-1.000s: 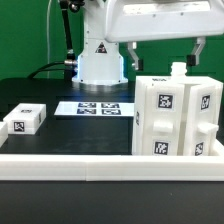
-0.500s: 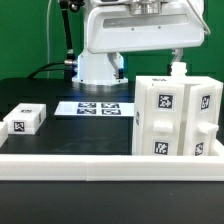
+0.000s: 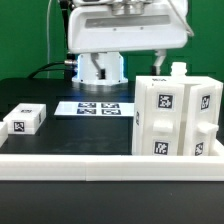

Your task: Assemble cabinet

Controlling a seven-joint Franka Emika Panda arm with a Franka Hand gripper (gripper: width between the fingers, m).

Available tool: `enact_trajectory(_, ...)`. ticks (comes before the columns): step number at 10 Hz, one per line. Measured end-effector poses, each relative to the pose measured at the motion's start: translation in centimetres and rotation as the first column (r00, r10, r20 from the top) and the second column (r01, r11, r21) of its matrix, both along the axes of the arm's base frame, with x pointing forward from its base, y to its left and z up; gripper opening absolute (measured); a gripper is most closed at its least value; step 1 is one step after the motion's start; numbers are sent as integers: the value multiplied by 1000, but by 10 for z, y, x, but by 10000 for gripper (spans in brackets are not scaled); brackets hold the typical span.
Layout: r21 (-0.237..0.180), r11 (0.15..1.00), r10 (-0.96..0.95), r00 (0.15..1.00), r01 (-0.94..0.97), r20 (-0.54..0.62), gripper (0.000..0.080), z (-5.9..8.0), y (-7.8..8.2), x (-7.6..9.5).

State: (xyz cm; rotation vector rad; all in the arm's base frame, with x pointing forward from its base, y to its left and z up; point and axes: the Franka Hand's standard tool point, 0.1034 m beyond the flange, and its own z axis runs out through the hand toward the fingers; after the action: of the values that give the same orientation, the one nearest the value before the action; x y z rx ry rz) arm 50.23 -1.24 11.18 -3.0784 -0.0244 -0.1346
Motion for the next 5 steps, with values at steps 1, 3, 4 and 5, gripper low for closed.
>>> enact_trajectory(1, -11, 1000, -11, 1000, 11, 3, 797, -6, -22, -8)
enact_trajectory(3, -22, 999, -26, 1000, 26, 2, 797, -15, -60, -19)
enact_trajectory(4, -24, 999, -21, 1000, 21, 5, 797, -14, -64, -18)
enact_trajectory(5, -26, 999, -21, 1000, 21, 6, 797, -14, -70, -19)
